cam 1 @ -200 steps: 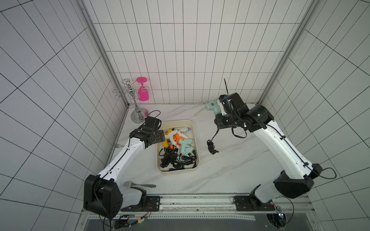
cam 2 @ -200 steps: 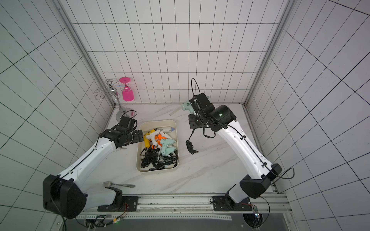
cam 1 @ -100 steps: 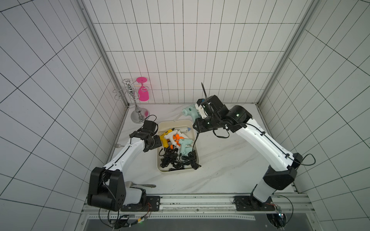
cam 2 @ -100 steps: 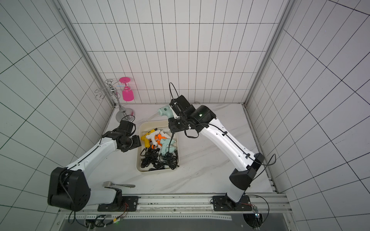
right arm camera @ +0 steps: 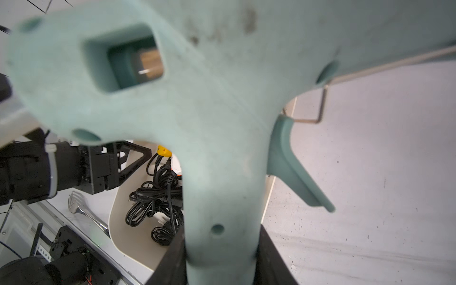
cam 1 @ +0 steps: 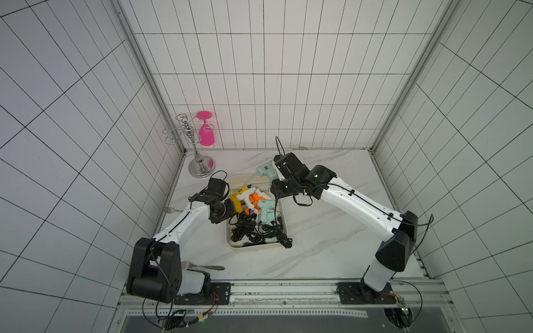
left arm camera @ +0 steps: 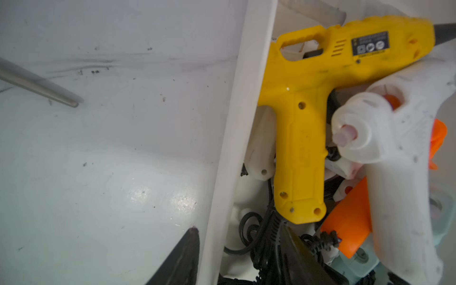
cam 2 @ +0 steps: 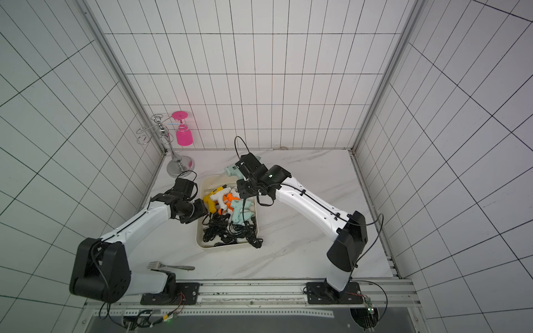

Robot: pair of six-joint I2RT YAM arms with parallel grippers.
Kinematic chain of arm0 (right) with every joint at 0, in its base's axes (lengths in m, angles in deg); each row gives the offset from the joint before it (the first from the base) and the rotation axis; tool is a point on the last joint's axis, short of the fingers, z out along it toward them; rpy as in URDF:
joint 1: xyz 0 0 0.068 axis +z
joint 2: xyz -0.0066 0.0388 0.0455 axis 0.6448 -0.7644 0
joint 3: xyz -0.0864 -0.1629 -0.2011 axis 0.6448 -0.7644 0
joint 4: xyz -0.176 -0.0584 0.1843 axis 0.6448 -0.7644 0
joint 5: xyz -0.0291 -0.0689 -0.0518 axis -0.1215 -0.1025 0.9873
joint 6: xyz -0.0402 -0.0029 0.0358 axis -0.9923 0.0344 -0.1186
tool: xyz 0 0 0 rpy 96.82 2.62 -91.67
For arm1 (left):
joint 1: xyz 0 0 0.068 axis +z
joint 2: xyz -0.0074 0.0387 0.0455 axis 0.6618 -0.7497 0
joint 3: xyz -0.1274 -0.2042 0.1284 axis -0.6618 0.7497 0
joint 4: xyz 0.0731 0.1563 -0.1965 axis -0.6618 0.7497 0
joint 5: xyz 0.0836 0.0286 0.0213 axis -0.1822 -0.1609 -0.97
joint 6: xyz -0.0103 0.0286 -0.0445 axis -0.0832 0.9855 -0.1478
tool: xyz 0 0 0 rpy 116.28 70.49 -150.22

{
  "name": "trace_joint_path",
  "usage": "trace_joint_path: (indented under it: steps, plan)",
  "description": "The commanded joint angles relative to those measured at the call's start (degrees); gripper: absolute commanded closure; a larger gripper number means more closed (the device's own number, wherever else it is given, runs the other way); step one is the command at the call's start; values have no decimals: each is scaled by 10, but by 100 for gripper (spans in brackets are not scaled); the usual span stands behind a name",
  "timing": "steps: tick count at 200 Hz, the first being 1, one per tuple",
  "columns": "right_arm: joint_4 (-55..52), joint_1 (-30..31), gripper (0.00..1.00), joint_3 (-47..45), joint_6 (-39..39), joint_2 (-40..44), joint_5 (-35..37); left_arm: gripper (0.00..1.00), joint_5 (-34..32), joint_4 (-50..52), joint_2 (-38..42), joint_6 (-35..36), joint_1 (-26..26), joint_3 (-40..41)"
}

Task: Put the hot melt glue gun into the storage box
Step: Move the storage box to the center of the board, then place the hot melt adhesive gun in the storage box.

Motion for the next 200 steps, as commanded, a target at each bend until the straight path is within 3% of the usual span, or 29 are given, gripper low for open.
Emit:
trace_joint_path:
  steps: [1,21,47,91,142,200]
  plan:
    - [1,4,88,91,2,30,-31,51,16,-20,-4,-6,1,9]
    - [-34,8,88,137,9,19,-74,57,21,-24,-7,-9,1,16]
    - [-55,15,87,159,5,15,-67,66,34,-36,-7,-23,0,32]
    - [-30,10,88,83,-2,-4,-43,77,51,-54,-13,-35,0,48]
    - [3,16,89,-67,12,19,-21,85,85,-90,2,-86,-4,85]
    - [34,49,90,-138,12,-27,0,92,77,-120,11,-152,-67,105]
